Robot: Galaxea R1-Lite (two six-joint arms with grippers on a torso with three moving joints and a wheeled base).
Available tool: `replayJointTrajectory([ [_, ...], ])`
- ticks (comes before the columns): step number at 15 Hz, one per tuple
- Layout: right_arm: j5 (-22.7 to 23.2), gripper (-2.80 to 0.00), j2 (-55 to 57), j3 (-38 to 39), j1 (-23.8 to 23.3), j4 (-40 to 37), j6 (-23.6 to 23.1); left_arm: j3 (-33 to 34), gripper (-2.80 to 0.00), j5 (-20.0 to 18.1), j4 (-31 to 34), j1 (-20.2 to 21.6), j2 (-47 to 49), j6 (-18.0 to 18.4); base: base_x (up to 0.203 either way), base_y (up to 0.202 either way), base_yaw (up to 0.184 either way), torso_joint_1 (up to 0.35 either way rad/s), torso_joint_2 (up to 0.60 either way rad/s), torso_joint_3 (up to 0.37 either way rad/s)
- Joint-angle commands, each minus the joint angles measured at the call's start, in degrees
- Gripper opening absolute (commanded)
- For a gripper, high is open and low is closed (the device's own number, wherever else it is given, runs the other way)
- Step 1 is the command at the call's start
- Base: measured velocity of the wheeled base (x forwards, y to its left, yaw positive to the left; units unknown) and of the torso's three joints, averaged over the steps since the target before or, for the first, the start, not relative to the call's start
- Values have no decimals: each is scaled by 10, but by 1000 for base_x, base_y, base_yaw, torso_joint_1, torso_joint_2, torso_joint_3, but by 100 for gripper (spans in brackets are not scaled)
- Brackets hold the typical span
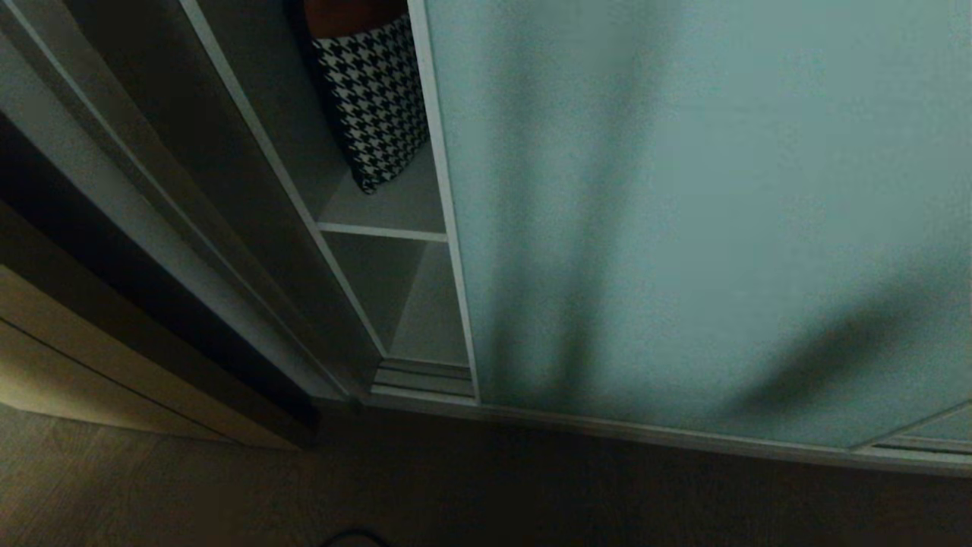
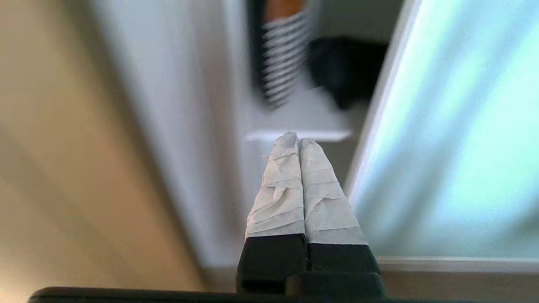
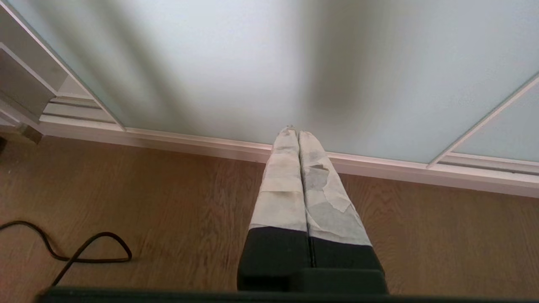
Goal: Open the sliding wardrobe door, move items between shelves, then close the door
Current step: Close the door
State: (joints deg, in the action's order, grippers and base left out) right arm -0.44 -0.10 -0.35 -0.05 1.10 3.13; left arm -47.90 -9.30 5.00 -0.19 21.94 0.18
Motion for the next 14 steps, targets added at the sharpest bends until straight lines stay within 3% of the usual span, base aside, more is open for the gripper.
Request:
replayJointTrajectory([
  [1, 0, -280, 0, 0, 0, 0, -1, -115, -280, -45, 4, -7, 186, -20, 0, 0, 0, 0, 0, 0],
  [4, 0, -280, 0, 0, 0, 0, 0, -316, -280, -164, 15, -13, 358, -71, 0, 0, 0, 0, 0, 0],
  [6, 0, -280, 0, 0, 0, 0, 0, -417, -280, -302, 24, -27, 427, -118, 0, 0, 0, 0, 0, 0],
  [7, 0, -280, 0, 0, 0, 0, 0, -458, -280, -352, 38, -36, 455, -136, 0, 0, 0, 0, 0, 0],
  [9, 0, -280, 0, 0, 0, 0, 0, -524, -280, -389, 78, -65, 507, -152, 0, 0, 0, 0, 0, 0],
  [14, 0, -280, 0, 0, 0, 0, 0, -585, -280, -396, 106, -172, 586, -170, 0, 0, 0, 0, 0, 0],
])
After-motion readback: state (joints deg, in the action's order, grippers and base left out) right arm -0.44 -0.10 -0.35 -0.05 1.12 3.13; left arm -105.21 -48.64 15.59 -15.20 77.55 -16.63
